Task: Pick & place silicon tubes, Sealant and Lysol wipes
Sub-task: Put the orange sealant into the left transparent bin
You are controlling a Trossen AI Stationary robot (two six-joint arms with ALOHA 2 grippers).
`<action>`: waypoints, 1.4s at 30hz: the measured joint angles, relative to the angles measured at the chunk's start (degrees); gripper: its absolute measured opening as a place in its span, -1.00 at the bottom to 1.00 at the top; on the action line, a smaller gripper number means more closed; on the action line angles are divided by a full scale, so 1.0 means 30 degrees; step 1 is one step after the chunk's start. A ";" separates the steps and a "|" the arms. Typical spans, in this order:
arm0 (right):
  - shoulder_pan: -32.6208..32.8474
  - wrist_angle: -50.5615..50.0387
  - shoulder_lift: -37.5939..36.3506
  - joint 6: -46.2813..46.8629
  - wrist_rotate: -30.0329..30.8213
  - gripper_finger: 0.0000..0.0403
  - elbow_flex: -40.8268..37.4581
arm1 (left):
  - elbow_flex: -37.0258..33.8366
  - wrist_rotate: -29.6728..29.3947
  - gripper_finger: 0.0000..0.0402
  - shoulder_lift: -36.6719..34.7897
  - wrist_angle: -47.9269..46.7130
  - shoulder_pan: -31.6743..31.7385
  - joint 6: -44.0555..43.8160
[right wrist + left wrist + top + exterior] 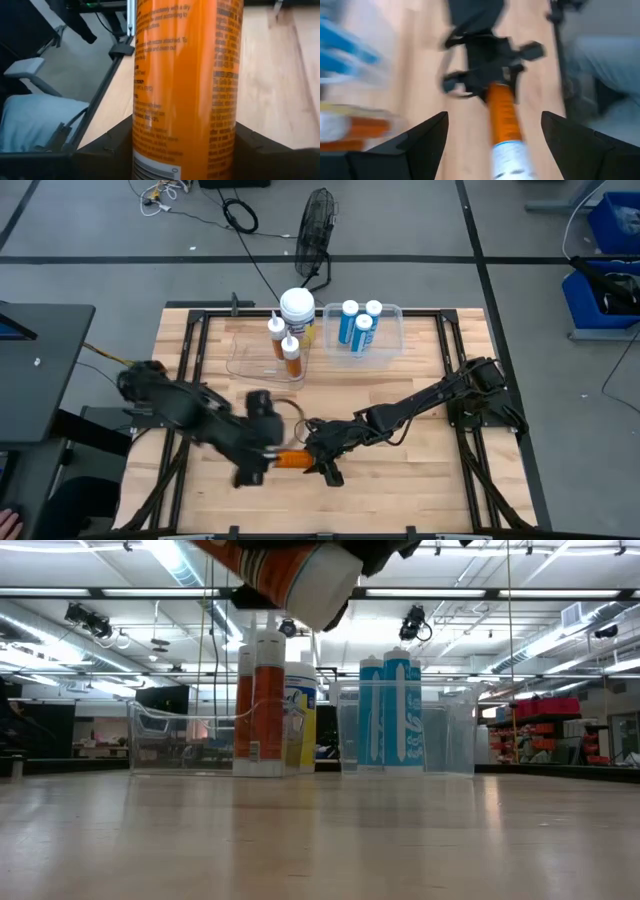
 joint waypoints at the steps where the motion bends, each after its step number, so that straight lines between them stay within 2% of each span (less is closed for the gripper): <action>1: 0.0002 -0.0028 -0.0173 -0.0179 0.0037 0.04 0.0000 | -0.0035 -0.0863 0.61 -0.0466 -0.0126 -0.0345 -0.0248; 7: 0.0029 -0.0451 -0.1922 -0.1339 0.1075 0.04 0.0006 | -0.0041 -0.5641 0.61 -0.3094 0.1224 -0.2710 0.0216; 14: -0.0079 -0.0656 -0.4227 -0.2872 0.2952 0.04 0.0015 | -0.0041 -1.1781 0.61 -0.4770 0.2785 -0.6264 0.2630; 18: -0.0435 -0.0522 -0.5396 -0.3557 0.3177 0.04 0.0015 | -0.0049 -1.4370 0.61 -0.5112 0.3762 -0.7580 0.4062; 21: -0.0753 0.0417 -0.6023 -0.4223 0.3367 0.04 0.0036 | -0.0056 -1.5347 0.61 -0.5109 0.4591 -0.7849 0.5269; 28: -0.1367 0.2815 -0.6248 -0.5952 0.3498 0.04 0.0044 | -0.0088 -1.6160 0.61 -0.5052 0.4632 -0.7463 0.5860; 32: -0.1574 0.2625 -0.6248 -0.6065 0.3278 0.04 0.0044 | -0.0209 -1.5737 0.61 -0.4987 0.4652 -0.6463 0.6040; 37: -0.1588 0.2794 -0.6241 -0.6264 0.3138 0.04 0.0044 | -0.0202 -1.3360 0.56 -0.4500 0.4672 -0.5499 0.5962; 40: -0.1568 0.2772 -0.6241 -0.6445 0.2490 0.04 0.0044 | -0.0231 -1.0100 0.51 -0.4070 0.5991 -0.4981 0.6803; 42: -0.1566 0.2750 -0.6241 -0.6457 0.2414 0.04 0.0044 | -0.0222 -0.7268 0.49 -0.3830 0.7498 -0.4517 0.7789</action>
